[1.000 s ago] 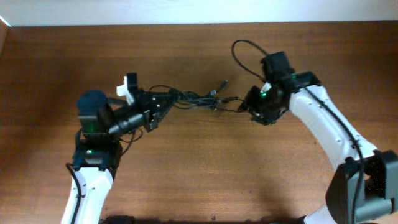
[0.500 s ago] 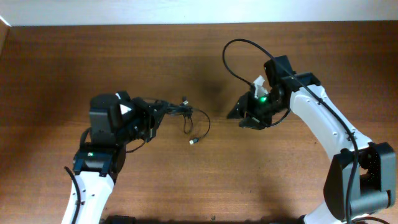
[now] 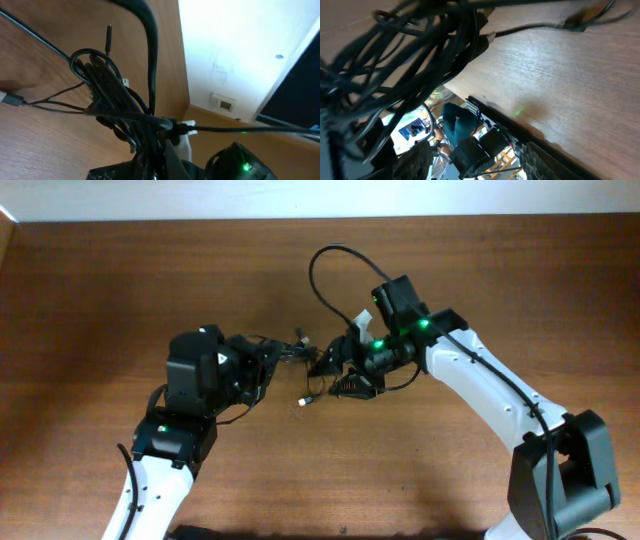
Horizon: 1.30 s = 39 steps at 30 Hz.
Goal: Untangle cables
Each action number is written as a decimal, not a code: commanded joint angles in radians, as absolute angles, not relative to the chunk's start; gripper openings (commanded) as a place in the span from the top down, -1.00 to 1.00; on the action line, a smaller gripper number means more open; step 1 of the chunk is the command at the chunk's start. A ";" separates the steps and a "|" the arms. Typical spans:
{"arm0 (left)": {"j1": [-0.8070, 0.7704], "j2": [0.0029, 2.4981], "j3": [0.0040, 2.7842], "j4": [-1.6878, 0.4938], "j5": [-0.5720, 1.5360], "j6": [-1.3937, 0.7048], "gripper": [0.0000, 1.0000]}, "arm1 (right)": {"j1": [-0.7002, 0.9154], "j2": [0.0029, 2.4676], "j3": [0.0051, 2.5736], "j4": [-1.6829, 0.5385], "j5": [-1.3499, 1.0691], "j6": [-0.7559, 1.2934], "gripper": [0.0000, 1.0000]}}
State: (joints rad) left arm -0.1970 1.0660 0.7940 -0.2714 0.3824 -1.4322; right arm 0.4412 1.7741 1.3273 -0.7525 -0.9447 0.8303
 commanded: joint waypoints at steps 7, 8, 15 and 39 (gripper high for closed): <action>-0.201 1.055 0.805 -0.262 0.446 -1.285 1.00 | 0.404 1.770 1.326 -0.698 -0.867 0.964 -0.19; -0.201 1.055 0.805 -0.262 0.447 -1.285 1.00 | 0.399 1.770 1.326 -0.698 -0.863 0.982 -0.19; -0.221 1.055 0.805 -0.263 0.482 -1.286 1.00 | 0.399 1.770 1.326 -0.646 -0.916 1.023 -0.19; -0.207 1.068 0.805 0.000 0.490 -1.496 1.00 | 0.459 1.774 1.325 -0.593 -0.826 1.130 -0.22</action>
State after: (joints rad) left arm -0.2447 1.0828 0.7822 -0.0532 0.4564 -1.3811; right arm 0.4419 1.7737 1.3323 -0.5617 -0.8970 1.1568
